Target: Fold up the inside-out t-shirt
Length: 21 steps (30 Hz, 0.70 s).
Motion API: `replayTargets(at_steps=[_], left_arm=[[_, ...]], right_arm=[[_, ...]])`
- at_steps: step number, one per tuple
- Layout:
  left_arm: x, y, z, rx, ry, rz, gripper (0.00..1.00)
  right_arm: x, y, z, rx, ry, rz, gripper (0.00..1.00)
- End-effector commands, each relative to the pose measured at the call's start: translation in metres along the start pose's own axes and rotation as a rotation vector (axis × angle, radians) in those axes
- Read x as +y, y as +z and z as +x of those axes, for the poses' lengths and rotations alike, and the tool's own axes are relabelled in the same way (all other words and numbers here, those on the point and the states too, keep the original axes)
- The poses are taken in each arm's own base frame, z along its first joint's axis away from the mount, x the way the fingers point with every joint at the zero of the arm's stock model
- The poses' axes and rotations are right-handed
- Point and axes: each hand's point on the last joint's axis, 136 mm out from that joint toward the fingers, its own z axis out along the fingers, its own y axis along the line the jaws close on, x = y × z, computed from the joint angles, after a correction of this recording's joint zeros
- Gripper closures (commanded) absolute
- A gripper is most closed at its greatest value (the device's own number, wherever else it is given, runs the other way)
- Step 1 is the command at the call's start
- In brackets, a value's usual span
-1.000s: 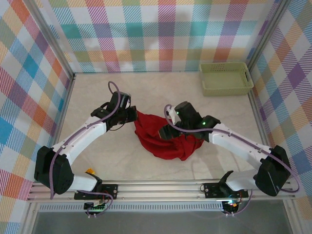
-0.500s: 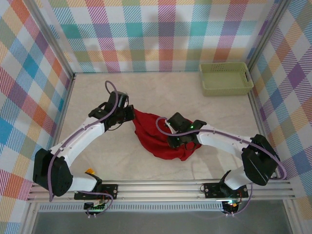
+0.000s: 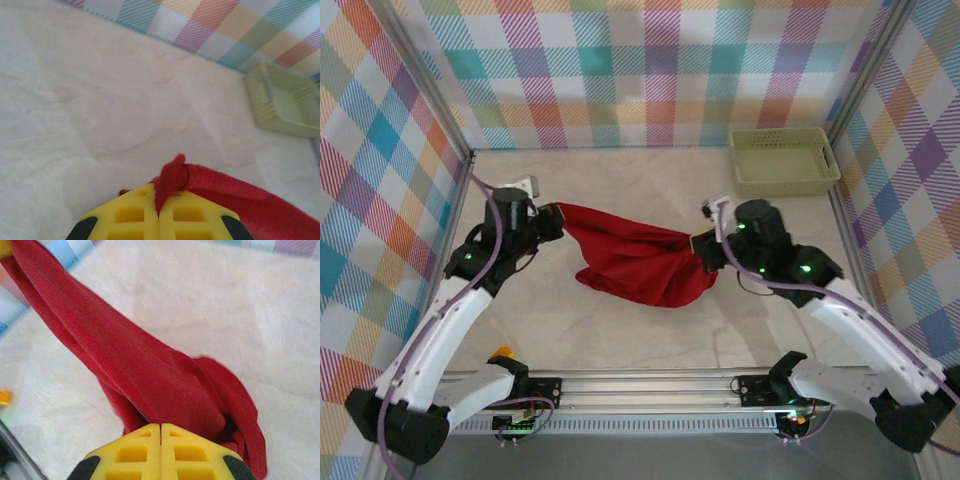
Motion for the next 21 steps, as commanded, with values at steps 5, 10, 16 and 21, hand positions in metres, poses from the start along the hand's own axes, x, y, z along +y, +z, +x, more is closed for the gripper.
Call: replayTargets(at_steps=[5, 10, 16, 21], left_arm=[[-0.004, 0.011, -0.004, 0.020, -0.001, 0.009, 1.00], [0.060, 0.081, 0.052, 0.348, 0.052, -0.359, 0.96], [0.066, 0.101, 0.089, 0.489, 0.129, -0.449, 0.47], [-0.009, 0.092, 0.112, 0.437, 0.217, -0.230, 0.24]], right_arm=[[0.003, 0.012, -0.002, -0.016, 0.128, -0.180, 1.00], [-0.052, 0.083, 0.042, 0.142, 0.285, -0.037, 1.00], [-0.056, 0.119, 0.061, 0.223, 0.351, -0.066, 1.00], [-0.058, 0.118, 0.071, 0.234, 0.361, -0.051, 1.00]])
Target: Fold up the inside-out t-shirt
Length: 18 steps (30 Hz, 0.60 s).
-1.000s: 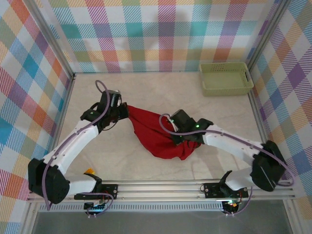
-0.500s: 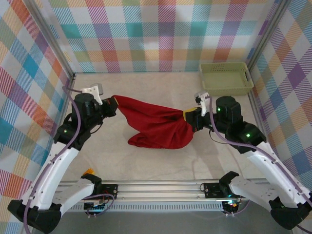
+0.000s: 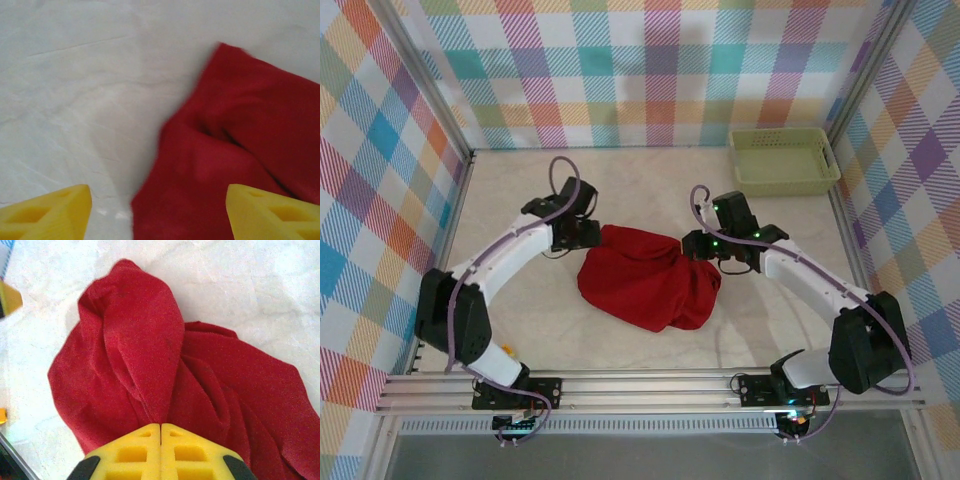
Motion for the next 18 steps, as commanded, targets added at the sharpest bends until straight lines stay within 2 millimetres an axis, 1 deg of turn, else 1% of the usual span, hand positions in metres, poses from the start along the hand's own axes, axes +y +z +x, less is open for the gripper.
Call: replayTargets(at_steps=[1, 2, 3, 6, 9, 11, 12, 18], left_arm=[[-0.052, -0.029, 0.012, -0.066, 0.075, 0.174, 0.21], [-0.066, -0.026, 0.021, -0.042, 0.082, 0.212, 0.19], [-0.074, -0.018, 0.028, -0.004, 0.074, 0.228, 0.18], [-0.090, 0.009, 0.047, 0.096, 0.028, 0.254, 0.20], [-0.108, 0.023, 0.056, 0.125, 0.000, 0.304, 0.23], [-0.116, 0.029, 0.058, 0.134, -0.008, 0.319, 0.24], [-0.121, 0.031, 0.059, 0.139, -0.009, 0.332, 0.26], [-0.134, 0.033, 0.064, 0.146, 0.004, 0.355, 0.28]], right_arm=[[0.010, -0.005, -0.003, -0.037, -0.006, -0.050, 1.00], [0.011, -0.005, 0.000, -0.038, -0.008, -0.059, 1.00], [0.013, -0.006, 0.002, -0.043, -0.013, -0.077, 1.00], [0.023, -0.010, 0.004, -0.071, -0.031, -0.121, 1.00], [0.032, -0.014, 0.006, -0.093, -0.060, -0.143, 1.00], [0.035, -0.015, 0.008, -0.095, -0.071, -0.152, 1.00], [0.035, -0.015, 0.009, -0.095, -0.073, -0.150, 1.00], [0.032, -0.014, 0.008, -0.104, -0.065, -0.131, 1.00]])
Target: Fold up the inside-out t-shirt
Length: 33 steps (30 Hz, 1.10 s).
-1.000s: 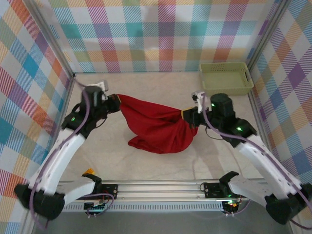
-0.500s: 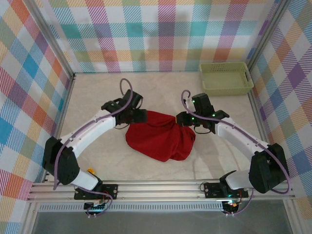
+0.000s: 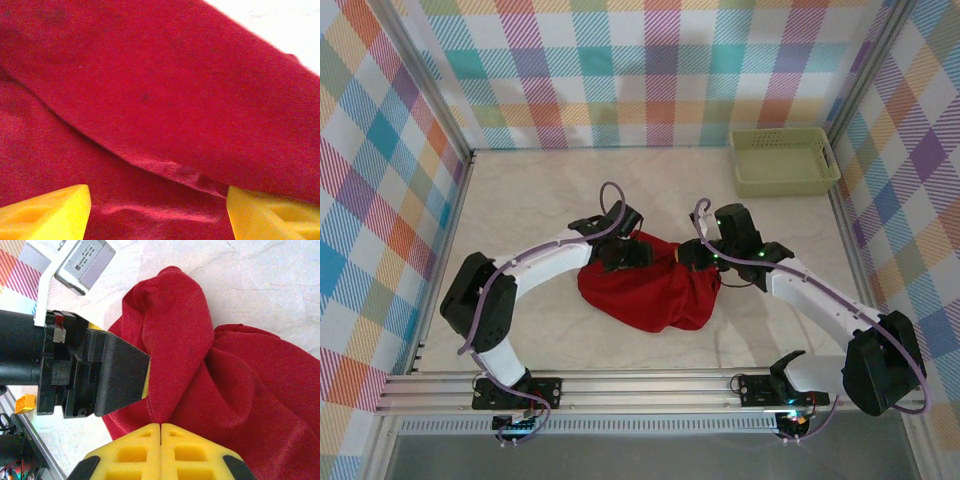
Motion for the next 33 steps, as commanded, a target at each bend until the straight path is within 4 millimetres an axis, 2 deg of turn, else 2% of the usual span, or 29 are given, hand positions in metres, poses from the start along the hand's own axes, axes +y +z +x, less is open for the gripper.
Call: replayTargets(at_steps=[1, 5, 10, 13, 16, 20, 23, 25, 27, 28, 31, 33], left_arm=[[-0.018, 0.000, 0.001, -0.005, 0.000, 0.051, 0.27], [-0.021, 0.012, 0.005, 0.015, -0.005, 0.055, 0.21], [-0.019, 0.023, 0.003, 0.012, -0.010, 0.031, 0.20], [-0.011, 0.027, -0.001, -0.005, -0.002, -0.021, 0.33], [-0.009, 0.024, 0.000, -0.012, 0.010, -0.025, 0.53], [-0.005, 0.009, 0.007, -0.064, 0.050, -0.022, 0.78], [0.003, -0.002, 0.017, -0.108, 0.067, -0.003, 0.94], [0.009, -0.008, 0.025, -0.127, 0.070, 0.010, 1.00], [0.014, -0.014, 0.032, -0.144, 0.074, 0.031, 1.00], [0.009, -0.018, 0.030, -0.176, 0.076, 0.065, 1.00], [0.005, -0.027, 0.039, -0.215, 0.099, 0.112, 1.00], [0.000, -0.031, 0.045, -0.241, 0.116, 0.145, 1.00]], right_arm=[[0.006, -0.004, -0.007, -0.040, -0.008, -0.022, 1.00], [0.012, -0.004, -0.009, -0.044, -0.013, -0.048, 1.00], [0.021, -0.006, -0.006, -0.042, -0.040, -0.085, 1.00], [0.016, -0.008, -0.001, -0.044, -0.042, -0.058, 1.00], [-0.010, -0.010, 0.000, -0.057, -0.002, 0.087, 1.00], [-0.046, -0.016, -0.003, -0.075, 0.089, 0.248, 1.00], [-0.060, -0.013, 0.000, -0.061, 0.141, 0.289, 1.00], [-0.065, -0.009, 0.005, -0.031, 0.138, 0.305, 0.99], [-0.066, -0.006, 0.009, 0.002, 0.104, 0.310, 0.93], [-0.065, -0.006, 0.010, 0.014, 0.073, 0.306, 0.85], [-0.047, -0.012, 0.006, 0.042, -0.080, 0.307, 0.55], [-0.024, -0.014, 0.003, 0.067, -0.217, 0.301, 0.36]])
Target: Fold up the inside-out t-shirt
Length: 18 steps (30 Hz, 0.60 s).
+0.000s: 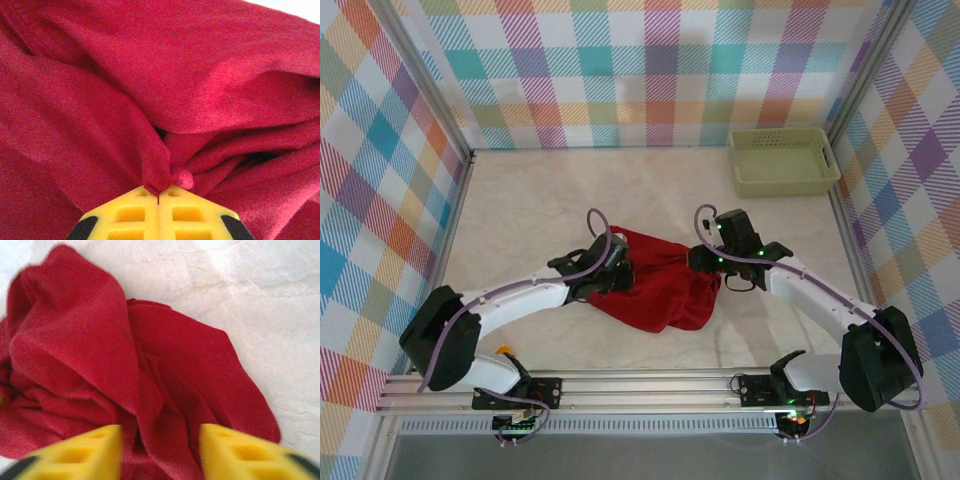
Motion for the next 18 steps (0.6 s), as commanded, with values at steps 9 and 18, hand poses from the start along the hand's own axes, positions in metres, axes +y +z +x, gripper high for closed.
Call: replayTargets(at_steps=[9, 18], left_arm=[[-0.019, -0.028, 0.009, -0.160, 0.037, 0.159, 1.00], [-0.016, -0.039, 0.013, -0.199, 0.016, 0.212, 1.00]], right_arm=[[0.084, 0.005, -0.002, 0.074, -0.412, -0.112, 0.20], [0.106, 0.049, -0.002, 0.145, -0.356, -0.205, 0.28]])
